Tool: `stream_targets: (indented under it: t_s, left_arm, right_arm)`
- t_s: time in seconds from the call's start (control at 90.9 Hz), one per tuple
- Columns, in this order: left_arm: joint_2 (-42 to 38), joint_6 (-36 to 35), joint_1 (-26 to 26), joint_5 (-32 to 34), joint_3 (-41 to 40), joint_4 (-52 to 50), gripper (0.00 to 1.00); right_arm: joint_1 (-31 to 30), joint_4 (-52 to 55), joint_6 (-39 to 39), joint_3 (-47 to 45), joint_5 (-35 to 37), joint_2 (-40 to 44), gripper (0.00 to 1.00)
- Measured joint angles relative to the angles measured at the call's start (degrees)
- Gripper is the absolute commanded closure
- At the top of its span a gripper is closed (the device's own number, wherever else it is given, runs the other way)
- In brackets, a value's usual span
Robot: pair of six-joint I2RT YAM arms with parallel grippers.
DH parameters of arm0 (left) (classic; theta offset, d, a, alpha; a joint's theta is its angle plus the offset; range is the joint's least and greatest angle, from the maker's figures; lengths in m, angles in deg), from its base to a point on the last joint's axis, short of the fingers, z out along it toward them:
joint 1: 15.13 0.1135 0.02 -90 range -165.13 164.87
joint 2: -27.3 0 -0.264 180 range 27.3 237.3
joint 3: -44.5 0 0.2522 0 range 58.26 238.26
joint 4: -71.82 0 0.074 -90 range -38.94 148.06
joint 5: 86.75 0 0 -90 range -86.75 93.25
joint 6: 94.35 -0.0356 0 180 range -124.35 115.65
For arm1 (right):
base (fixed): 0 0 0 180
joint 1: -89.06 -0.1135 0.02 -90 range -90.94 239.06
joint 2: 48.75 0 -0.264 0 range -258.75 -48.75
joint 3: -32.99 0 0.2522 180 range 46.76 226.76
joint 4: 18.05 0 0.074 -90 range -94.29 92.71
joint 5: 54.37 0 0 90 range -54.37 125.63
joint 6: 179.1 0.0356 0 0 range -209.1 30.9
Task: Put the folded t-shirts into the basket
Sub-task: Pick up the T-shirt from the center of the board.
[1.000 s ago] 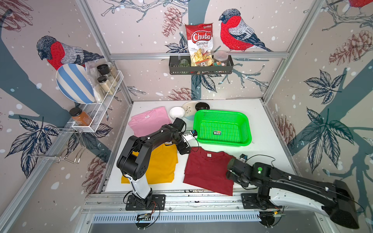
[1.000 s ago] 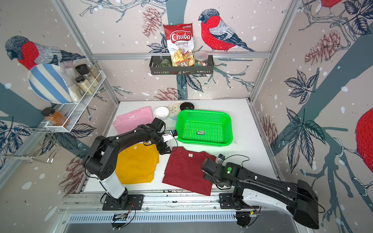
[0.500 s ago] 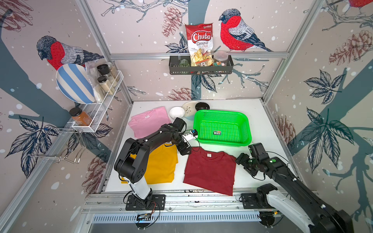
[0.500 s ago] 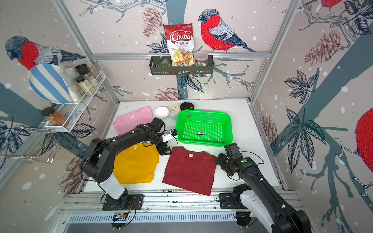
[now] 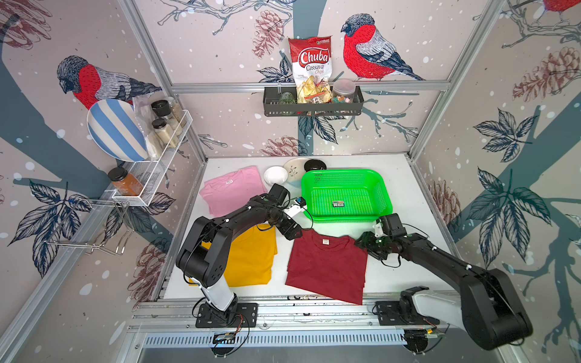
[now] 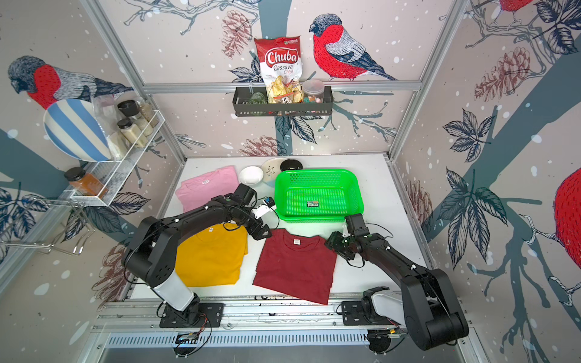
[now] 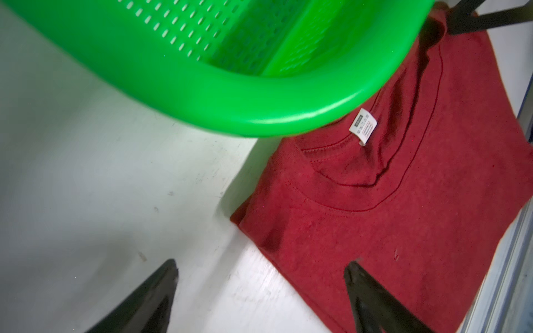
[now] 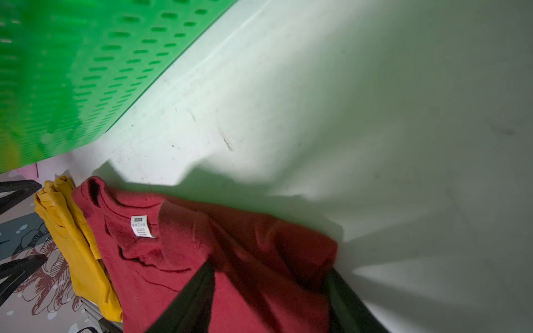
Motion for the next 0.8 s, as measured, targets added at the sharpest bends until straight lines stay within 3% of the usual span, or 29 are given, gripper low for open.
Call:
stream_targets:
  t_s: [0.176, 0.341, 0.539, 0.803]
  left_arm:
    - [-0.52, 10.03, 0.0, -0.68, -5.2, 6.1, 0.16]
    - [-0.35, 15.1, 0.0, -0.52, -8.24, 10.78, 0.18]
    - [1.22, 17.62, 0.0, -0.72, -8.79, 15.21, 0.19]
    - [-3.3, 14.62, 3.02, -7.74, -10.64, 18.29, 0.16]
  right_arm:
    - [-3.28, -3.37, 0.0, -0.52, 2.67, -1.57, 0.77]
    - [-5.2, 1.36, 0.02, -2.12, 6.47, 5.73, 1.0]
    - [-8.59, 3.08, -1.42, -2.97, 8.0, 16.06, 1.0]
    - [-14.4, 5.86, -4.42, -0.59, 12.79, 18.95, 1.0]
